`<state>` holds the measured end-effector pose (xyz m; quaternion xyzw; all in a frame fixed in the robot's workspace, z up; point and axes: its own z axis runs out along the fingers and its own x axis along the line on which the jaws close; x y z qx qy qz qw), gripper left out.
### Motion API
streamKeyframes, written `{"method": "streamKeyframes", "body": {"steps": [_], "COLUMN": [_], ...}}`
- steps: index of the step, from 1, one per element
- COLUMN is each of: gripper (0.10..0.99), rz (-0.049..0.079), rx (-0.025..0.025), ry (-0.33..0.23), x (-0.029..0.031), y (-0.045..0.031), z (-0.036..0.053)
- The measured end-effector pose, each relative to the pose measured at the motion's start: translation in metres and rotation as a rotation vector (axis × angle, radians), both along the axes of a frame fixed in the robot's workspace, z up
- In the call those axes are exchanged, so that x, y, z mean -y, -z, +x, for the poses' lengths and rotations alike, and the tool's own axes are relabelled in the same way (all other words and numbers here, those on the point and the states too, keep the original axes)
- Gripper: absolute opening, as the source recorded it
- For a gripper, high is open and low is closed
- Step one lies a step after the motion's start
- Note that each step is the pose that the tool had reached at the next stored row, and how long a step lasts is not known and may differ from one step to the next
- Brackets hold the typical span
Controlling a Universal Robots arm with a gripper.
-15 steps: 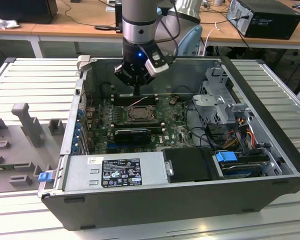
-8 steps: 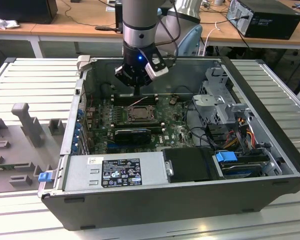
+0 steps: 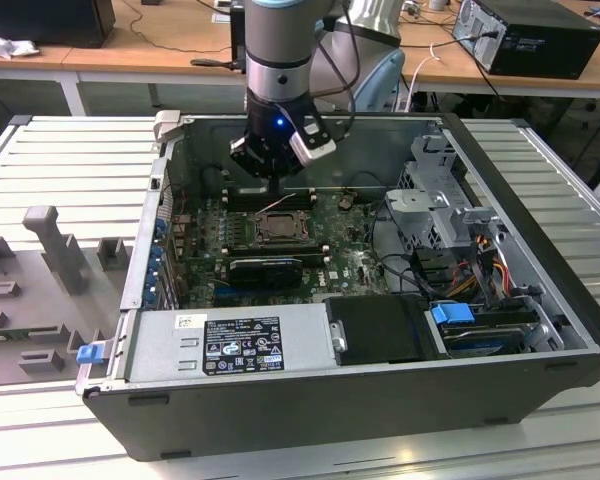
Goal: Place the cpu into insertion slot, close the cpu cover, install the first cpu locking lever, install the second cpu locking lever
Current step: 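Install the first cpu locking lever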
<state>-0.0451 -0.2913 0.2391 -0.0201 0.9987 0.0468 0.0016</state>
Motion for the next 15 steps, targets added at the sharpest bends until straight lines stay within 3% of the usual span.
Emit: {"method": "streamKeyframes", "body": {"steps": [5,15], "gripper": [0.106,0.106], "rz": [0.003,0.003], "rx": [-0.0001,-0.0002], "ry": [-0.001,-0.002], "x": [0.0000,-0.0007], "y": [0.0072,0.0084], "z": [0.0006,0.0087]}}
